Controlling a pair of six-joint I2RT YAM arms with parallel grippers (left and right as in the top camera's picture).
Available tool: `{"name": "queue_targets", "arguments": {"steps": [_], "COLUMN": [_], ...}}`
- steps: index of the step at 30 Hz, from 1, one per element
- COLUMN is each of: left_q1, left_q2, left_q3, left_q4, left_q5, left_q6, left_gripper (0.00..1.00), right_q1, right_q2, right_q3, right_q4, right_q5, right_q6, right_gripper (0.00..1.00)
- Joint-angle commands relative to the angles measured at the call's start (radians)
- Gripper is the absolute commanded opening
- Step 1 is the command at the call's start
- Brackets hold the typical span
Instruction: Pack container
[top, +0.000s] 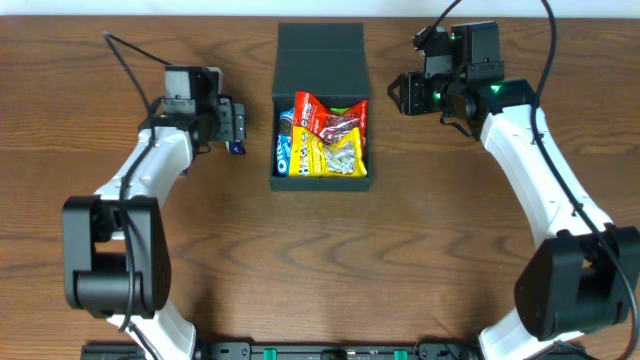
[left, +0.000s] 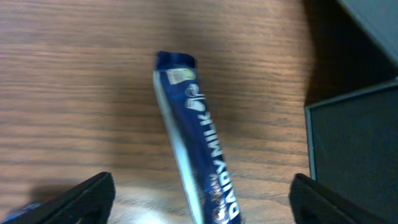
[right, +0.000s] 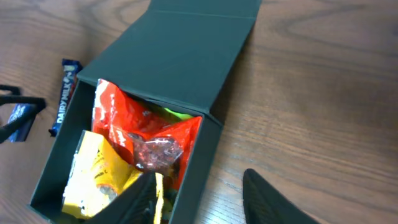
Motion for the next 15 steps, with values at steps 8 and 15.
{"name": "queue_targets", "arguments": {"steps": [8, 15], "left_q1": [-0.013, -0.049], "left_q2": [0.087, 0.124], "left_q3": [0.019, 0.019], "left_q4": [0.058, 0.06], "left_q5": [-0.015, -0.055], "left_q6": [-0.097, -0.097], "left_gripper": [0.83, 0.77], "right_q1": [-0.009, -0.009], "right_q2": [-0.018, -0.018], "right_q3": [0.011, 0.011], "right_q4": [0.003, 0.013], "right_q5": [-0.022, -0.022], "right_q6": [0.001, 0.001], "right_gripper": [0.52, 0.53]}}
